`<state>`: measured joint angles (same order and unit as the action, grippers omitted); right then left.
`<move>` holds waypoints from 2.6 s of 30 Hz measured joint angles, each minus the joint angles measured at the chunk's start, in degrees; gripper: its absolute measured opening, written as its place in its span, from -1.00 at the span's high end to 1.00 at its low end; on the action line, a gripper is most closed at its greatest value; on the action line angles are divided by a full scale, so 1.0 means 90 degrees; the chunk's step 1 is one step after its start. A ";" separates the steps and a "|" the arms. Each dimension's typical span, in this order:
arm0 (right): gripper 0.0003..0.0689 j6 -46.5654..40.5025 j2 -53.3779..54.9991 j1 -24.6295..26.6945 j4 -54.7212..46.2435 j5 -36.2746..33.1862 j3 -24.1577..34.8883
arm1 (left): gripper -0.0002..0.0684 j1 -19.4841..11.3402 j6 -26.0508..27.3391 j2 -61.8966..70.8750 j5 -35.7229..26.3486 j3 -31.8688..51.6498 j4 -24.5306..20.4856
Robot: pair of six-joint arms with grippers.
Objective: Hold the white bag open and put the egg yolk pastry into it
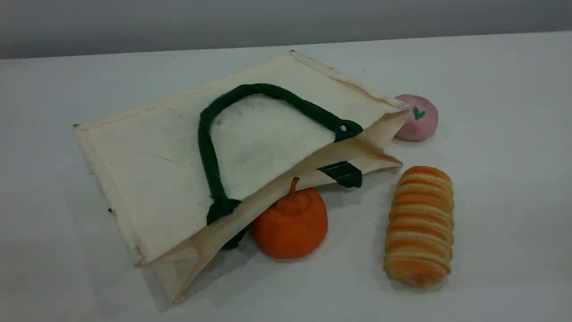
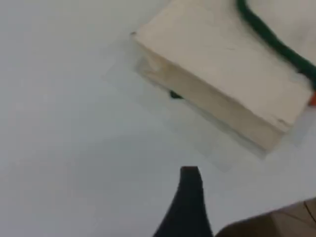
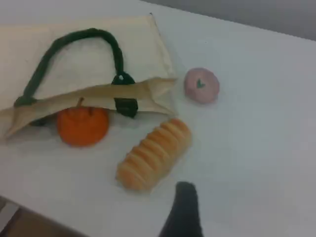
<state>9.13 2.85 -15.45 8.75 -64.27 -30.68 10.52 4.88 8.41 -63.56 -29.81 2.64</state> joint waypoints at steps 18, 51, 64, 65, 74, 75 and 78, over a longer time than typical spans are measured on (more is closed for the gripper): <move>-0.64 -0.0205 0.0000 0.0000 -0.0339 0.0190 0.0098 | -0.70 0.0000 -0.0416 0.0000 0.0200 0.0109 -0.0293; -0.64 -0.0681 -0.0317 0.1415 -0.0446 0.0356 0.0179 | -0.70 -0.1491 -0.0409 -0.0055 0.0194 0.0109 -0.0333; -0.64 -0.0679 -0.0317 0.1530 -0.0446 0.0356 0.0179 | -0.70 -0.1471 -0.0409 -0.0942 0.0205 0.0109 -0.0293; -0.64 -0.0679 -0.0317 0.1530 -0.0446 0.0356 0.0179 | -0.70 -0.1471 -0.0409 -0.0942 0.0204 0.0109 -0.0293; -0.64 -0.0679 -0.0317 0.1530 -0.0446 0.0361 0.0179 | -0.70 -0.1471 -0.0405 -0.0935 0.0204 0.0109 -0.0293; -0.64 -0.0679 -0.0317 0.1530 -0.0446 0.0361 0.0179 | -0.70 -0.1471 -0.0405 -0.0935 0.0204 0.0109 -0.0293; -0.64 -0.0679 -0.0317 0.1530 -0.0446 0.0361 0.0179 | -0.70 -0.1471 -0.0405 -0.0935 0.0204 0.0109 -0.0293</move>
<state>3.02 0.00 -1.68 4.74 -61.02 -29.06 -2.72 1.23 0.00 -61.72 -28.83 0.00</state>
